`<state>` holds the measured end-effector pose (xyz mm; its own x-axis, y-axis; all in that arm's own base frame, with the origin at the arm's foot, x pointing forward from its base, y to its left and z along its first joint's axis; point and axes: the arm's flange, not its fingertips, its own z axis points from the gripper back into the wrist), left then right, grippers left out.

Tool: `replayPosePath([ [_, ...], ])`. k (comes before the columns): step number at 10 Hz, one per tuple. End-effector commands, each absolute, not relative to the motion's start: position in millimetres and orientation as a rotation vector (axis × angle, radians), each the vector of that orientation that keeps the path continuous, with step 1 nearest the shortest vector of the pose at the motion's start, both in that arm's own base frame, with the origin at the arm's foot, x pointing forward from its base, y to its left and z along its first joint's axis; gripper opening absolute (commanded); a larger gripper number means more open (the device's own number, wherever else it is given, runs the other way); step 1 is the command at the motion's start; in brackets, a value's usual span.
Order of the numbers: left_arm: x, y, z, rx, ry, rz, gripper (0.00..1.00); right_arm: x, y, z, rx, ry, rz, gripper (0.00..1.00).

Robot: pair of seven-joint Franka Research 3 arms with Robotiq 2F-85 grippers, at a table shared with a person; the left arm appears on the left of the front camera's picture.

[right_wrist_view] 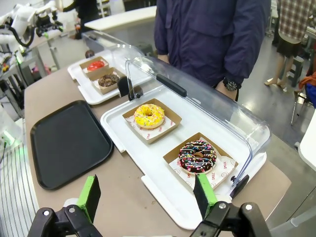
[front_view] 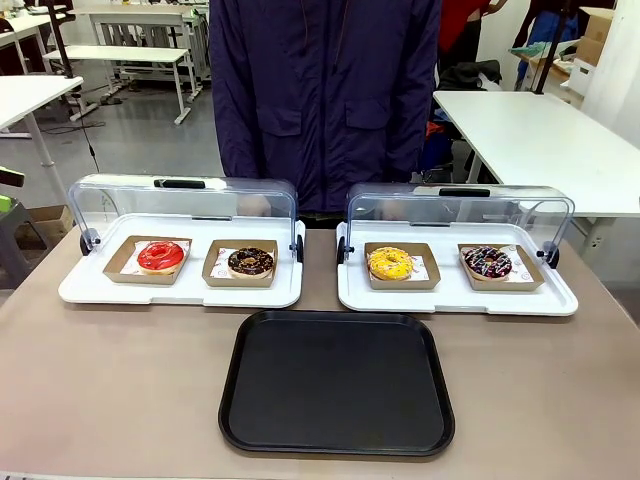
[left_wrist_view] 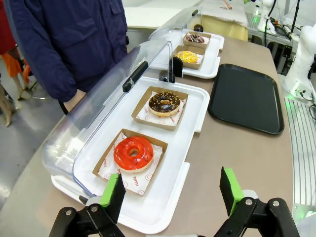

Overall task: Move the first donut from the left to the tray.
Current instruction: Pick up the Paper togo box containing the Donut indicated by the person and place it on the Handle tray.

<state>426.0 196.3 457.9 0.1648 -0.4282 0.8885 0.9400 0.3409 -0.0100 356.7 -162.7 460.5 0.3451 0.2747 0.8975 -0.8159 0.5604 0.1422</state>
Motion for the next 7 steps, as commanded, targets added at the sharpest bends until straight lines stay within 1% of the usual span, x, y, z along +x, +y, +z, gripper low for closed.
replayPosePath([
  [1, 423.3, 195.1, 458.5, -0.681, -0.954, -1.089, 1.0, 361.1, -164.1, 462.0, 0.659, -1.01, 0.797, 1.0],
  [7, 423.3, 195.1, 458.5, -0.681, -0.954, -1.089, 1.0, 361.1, -164.1, 462.0, 0.659, -1.01, 0.797, 1.0],
])
